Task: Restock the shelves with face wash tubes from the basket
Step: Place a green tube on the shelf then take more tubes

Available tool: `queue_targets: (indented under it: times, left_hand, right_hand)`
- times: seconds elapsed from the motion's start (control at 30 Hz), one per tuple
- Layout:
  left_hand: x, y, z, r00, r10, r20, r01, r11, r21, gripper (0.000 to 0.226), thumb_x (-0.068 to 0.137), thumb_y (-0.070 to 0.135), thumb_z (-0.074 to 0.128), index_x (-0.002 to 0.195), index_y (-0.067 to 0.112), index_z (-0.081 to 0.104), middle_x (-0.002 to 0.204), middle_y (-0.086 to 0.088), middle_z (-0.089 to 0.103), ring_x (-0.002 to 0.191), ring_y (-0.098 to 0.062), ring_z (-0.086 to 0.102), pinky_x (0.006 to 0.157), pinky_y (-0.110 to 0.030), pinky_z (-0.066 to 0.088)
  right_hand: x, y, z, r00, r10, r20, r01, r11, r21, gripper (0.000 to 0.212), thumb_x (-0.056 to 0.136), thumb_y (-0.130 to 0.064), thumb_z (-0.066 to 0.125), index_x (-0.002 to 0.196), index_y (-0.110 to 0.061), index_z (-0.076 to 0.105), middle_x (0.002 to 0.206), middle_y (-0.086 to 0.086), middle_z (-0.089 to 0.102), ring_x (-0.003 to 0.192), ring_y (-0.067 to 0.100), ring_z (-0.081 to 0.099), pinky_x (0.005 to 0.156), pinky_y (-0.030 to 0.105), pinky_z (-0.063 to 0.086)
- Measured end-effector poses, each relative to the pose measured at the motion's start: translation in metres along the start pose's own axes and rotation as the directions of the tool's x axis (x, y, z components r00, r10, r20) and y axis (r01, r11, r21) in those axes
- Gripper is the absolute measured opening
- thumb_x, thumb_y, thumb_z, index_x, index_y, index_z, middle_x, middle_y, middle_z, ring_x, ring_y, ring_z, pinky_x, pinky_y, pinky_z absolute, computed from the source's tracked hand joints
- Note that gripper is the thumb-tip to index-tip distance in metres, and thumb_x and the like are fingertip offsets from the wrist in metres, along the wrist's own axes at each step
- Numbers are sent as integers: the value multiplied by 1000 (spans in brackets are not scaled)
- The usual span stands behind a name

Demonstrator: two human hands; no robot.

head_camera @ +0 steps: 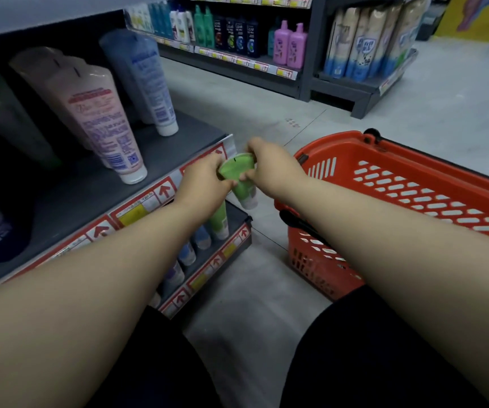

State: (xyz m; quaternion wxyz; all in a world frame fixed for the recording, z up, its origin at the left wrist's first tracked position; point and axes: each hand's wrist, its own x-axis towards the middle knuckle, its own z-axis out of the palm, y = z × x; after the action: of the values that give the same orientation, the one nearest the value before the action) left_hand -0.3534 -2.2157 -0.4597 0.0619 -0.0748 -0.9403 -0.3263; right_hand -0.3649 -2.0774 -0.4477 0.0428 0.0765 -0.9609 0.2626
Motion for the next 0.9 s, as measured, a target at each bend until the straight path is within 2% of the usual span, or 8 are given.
queue_targets:
  times: [0.07,0.2,0.3,0.4,0.6,0.7,0.8,0.9]
  left_hand:
    - [4,-10,4,996,40,77,-50,991,127,31,84,20,66,63,23,44,63,8,46,61,-12,46,52,-26,28]
    - [7,-20,19,966,74,247,-147,946,290,14,91,24,58,79,20,53,73,1,53,73,-21,54,63,-31,37]
    - [9,-25,29,955,65,289,-180,902,392,7,89,17,59,86,19,53,76,1,51,79,-23,60,63,-32,40]
    - [14,-27,33,953,10,301,-130,916,380,12,85,6,59,93,14,55,84,0,56,82,-23,60,67,-34,47]
    - [24,-24,38,942,-57,330,-75,924,375,38,80,2,66,115,9,54,103,-12,64,89,-29,65,68,-38,53]
    - [27,-26,43,931,-97,353,-69,901,429,37,85,4,63,120,7,51,110,-12,62,96,-29,63,72,-36,51]
    - [28,-28,46,908,-152,391,-45,892,450,30,87,3,59,117,6,54,110,-13,60,91,-29,63,65,-33,47]
    - [29,-32,49,902,-156,403,-70,868,491,28,88,4,57,115,6,54,110,-13,62,96,-29,62,71,-34,49]
  right_hand:
    - [6,6,9,998,-12,68,20,993,-120,31,82,-20,67,109,-13,55,105,12,64,97,33,58,71,32,41]
    - [16,13,22,984,-19,179,73,950,-303,19,83,-13,61,102,-15,59,102,11,64,97,33,59,72,32,40]
    - [26,15,31,980,-38,197,115,912,-394,19,87,-6,53,101,-16,60,103,9,65,101,30,58,103,37,33]
    - [38,16,39,981,-40,189,118,900,-419,25,88,-2,47,102,-16,61,104,9,66,103,29,58,113,37,25]
    - [59,13,49,966,-44,253,154,889,-432,25,90,-2,48,110,-13,60,105,8,63,104,26,55,97,32,38]
    - [67,15,62,955,-11,296,136,904,-405,19,88,-4,53,105,-11,60,94,8,58,91,26,52,78,31,38]
    - [68,20,73,941,27,339,105,925,-364,19,87,-5,53,104,-10,61,91,8,56,88,27,55,77,32,45]
    - [67,24,79,934,21,358,106,937,-333,20,88,-3,51,105,-9,59,96,11,59,88,28,55,74,32,42]
